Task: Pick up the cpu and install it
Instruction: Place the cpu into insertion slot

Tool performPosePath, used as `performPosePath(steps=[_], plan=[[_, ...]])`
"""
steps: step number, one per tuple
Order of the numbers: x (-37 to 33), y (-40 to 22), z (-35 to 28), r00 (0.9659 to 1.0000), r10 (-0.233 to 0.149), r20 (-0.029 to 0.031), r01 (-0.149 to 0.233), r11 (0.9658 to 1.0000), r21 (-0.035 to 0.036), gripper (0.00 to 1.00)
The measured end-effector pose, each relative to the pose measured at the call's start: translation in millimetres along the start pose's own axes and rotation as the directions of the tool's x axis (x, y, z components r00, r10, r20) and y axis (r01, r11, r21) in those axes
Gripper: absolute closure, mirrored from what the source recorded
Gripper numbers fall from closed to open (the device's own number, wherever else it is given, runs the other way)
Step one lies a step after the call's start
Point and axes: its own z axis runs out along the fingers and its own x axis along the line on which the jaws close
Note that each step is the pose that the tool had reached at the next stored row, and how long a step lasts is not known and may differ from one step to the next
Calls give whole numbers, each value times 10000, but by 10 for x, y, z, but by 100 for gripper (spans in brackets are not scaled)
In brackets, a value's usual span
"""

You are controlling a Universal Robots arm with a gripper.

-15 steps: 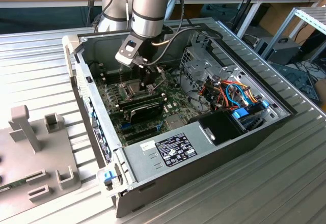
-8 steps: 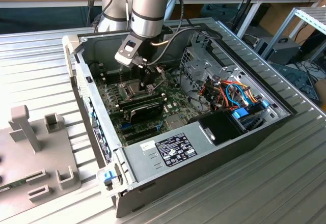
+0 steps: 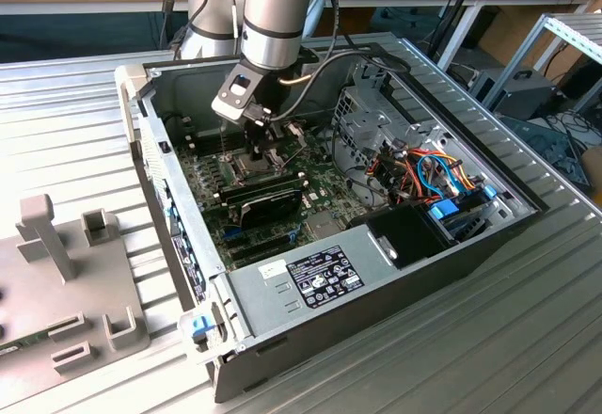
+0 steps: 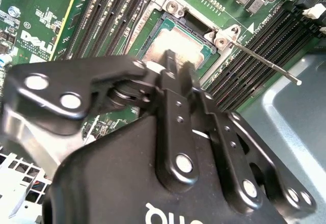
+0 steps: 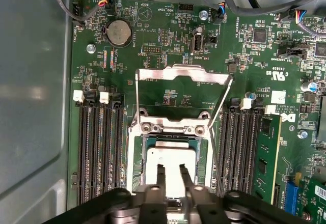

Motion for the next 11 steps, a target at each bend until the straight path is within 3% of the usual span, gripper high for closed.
performPosePath(steps=[2,11], plan=[[0,-1,0,10000,0,0,0,10000,0,89],[0,-5,0,10000,0,0,0,10000,0,89]])
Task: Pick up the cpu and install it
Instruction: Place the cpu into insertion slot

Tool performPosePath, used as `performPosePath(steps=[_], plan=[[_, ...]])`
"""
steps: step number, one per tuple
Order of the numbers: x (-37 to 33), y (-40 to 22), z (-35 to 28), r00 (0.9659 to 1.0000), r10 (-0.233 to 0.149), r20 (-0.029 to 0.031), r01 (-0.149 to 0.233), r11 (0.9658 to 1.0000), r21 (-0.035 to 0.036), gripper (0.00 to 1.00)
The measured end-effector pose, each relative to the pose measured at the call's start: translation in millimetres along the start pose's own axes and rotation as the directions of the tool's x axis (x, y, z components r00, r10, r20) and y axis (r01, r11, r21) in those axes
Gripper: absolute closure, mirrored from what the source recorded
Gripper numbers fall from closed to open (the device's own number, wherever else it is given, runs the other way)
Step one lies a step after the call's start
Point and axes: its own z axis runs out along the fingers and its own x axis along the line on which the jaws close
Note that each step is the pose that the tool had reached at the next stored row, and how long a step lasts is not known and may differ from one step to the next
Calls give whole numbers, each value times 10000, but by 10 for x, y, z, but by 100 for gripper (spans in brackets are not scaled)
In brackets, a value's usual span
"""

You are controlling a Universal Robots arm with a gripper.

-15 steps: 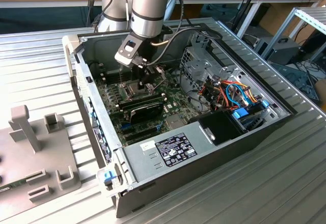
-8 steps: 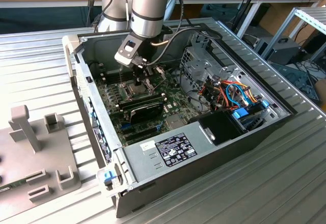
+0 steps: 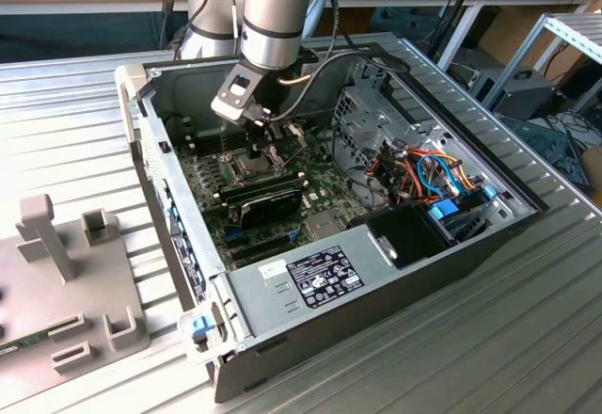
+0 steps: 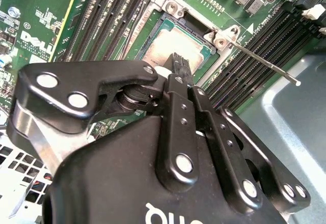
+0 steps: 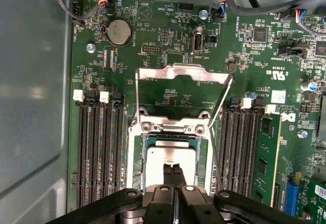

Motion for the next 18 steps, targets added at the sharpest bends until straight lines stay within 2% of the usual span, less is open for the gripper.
performPosePath(steps=[9,14,18], plan=[[1,0,13,10000,0,-3,0,10000,-1,89],[3,1,73,10000,0,0,0,10000,-1,89],[4,1,85,10000,0,1,0,10000,1,89]])
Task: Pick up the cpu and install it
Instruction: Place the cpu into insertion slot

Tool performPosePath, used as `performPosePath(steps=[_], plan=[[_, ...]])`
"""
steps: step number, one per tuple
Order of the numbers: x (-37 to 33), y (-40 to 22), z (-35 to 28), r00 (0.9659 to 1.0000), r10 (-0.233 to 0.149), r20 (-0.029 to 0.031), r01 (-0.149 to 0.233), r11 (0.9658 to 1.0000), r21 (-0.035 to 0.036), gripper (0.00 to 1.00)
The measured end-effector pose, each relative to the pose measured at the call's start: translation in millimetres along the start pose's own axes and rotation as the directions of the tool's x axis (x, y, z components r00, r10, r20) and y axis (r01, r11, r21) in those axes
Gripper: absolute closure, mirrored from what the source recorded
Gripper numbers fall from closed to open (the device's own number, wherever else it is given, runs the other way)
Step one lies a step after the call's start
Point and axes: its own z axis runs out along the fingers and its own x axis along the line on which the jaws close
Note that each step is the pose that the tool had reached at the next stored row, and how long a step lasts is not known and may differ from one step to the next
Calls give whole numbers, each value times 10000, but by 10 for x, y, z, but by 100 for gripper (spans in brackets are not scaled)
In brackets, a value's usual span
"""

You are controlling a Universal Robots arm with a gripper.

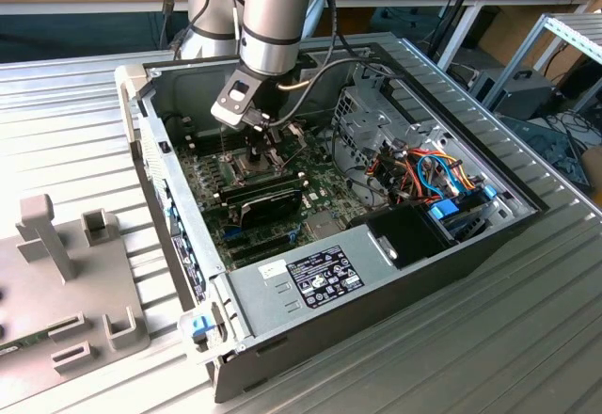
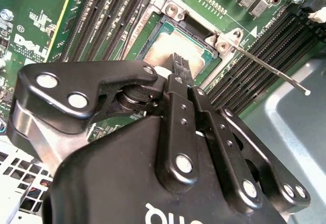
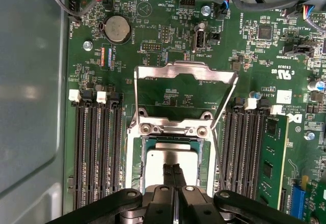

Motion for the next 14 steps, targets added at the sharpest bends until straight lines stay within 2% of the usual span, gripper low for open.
performPosePath(steps=[7,14], plan=[[2,-8,16,10000,-3,0,3,10000,-76,89],[3,-10,52,10000,-3,20,3,10000,-78,89]])
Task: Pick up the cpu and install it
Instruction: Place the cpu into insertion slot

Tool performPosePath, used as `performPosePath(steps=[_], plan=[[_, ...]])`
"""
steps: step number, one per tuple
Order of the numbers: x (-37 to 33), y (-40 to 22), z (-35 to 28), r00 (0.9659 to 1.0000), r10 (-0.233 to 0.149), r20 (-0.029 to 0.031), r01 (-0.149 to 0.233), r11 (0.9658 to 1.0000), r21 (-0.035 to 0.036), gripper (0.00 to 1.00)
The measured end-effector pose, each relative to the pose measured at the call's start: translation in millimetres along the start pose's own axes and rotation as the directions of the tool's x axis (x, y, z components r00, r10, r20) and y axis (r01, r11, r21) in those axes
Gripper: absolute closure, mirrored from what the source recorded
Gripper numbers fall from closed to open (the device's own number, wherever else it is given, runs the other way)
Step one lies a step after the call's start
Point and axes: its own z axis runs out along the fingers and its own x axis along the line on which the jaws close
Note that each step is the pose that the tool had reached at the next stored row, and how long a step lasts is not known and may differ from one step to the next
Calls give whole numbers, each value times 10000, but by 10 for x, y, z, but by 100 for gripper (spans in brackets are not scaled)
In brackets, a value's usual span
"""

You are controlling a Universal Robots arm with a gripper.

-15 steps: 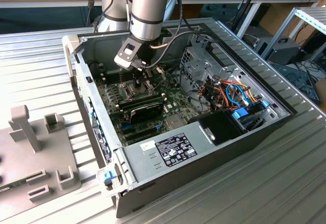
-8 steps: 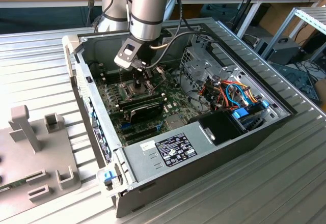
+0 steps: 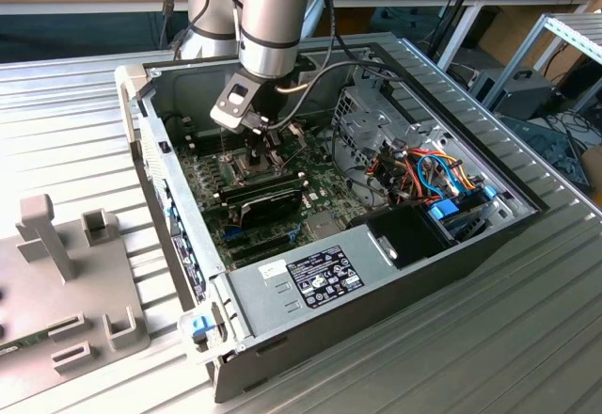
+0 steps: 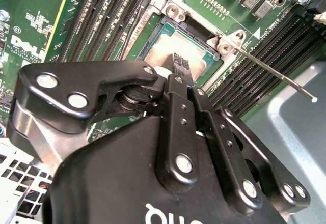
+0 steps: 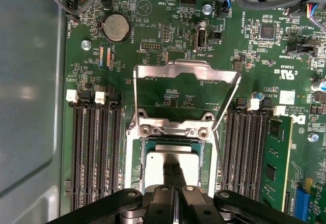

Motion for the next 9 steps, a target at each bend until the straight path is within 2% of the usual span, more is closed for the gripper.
performPosePath(steps=[9], plan=[[1,0,26,10000,0,13,0,10000,1,89]])
